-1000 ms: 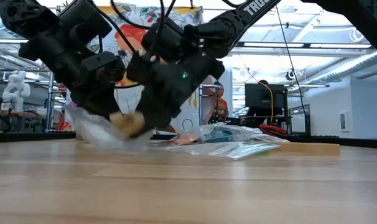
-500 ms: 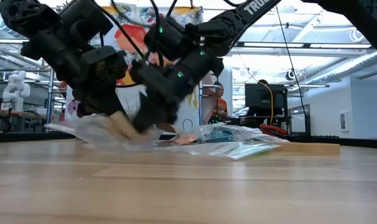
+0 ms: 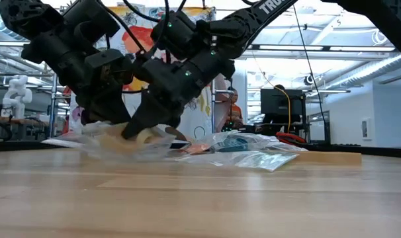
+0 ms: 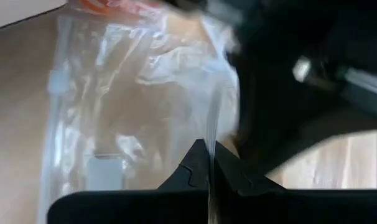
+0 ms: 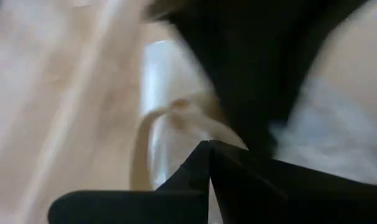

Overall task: Sort rubber bands
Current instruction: Put the brown rubber band into the transparent zip bag

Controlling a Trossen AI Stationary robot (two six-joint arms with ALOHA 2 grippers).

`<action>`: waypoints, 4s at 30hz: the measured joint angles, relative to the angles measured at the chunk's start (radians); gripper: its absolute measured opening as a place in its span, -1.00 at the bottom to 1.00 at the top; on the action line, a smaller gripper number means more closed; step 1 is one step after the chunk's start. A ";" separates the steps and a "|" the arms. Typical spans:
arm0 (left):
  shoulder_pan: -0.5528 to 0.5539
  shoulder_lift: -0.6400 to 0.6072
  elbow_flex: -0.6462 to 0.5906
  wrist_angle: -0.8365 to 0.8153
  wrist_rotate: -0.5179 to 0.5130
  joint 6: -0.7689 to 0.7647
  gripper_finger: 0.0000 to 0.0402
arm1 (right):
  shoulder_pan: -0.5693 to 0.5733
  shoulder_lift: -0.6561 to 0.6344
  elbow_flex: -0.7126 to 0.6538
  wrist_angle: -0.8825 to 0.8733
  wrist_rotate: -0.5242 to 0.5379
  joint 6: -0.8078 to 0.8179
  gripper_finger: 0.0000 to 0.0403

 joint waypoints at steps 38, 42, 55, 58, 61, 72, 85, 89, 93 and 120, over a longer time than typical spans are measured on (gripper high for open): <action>0.003 -0.001 0.001 -0.123 -0.074 -0.026 -1.00 | -0.023 -0.047 0.043 -0.153 -0.041 -0.074 -1.00; 0.003 -0.001 0.001 -0.126 -0.072 -0.026 -1.00 | -0.024 -0.050 0.043 -0.155 -0.006 -0.074 -1.00; 0.003 -0.001 0.001 -0.124 -0.055 -0.026 -1.00 | -0.008 -0.050 0.043 -0.206 0.148 -0.266 -0.57; 0.003 -0.001 0.001 -0.107 -0.048 -0.026 -1.00 | -0.002 -0.050 0.043 -0.209 0.151 -0.323 -0.52; 0.003 -0.001 0.001 -0.059 -0.038 -0.026 -1.00 | 0.010 -0.050 0.043 -0.223 0.152 -0.355 -0.54; 0.004 -0.021 0.001 0.033 -0.039 0.001 -1.00 | 0.046 -0.106 0.043 -0.319 0.188 -0.375 -0.98; 0.002 -0.188 0.166 -0.058 0.023 0.343 -1.00 | 0.014 -0.312 0.044 -0.369 0.095 -0.287 -1.00; 0.001 -0.213 0.211 -0.193 -0.323 0.252 -1.00 | -0.008 -0.317 0.044 -0.371 -0.148 -0.252 -1.00; 0.012 -0.208 0.250 -0.193 -0.046 0.364 -1.00 | 0.013 -0.319 0.042 -0.412 0.249 -0.201 -1.00; 0.002 -0.210 0.251 -0.393 -0.384 0.345 -1.00 | -0.007 -0.320 0.043 -0.365 0.000 -0.194 -0.60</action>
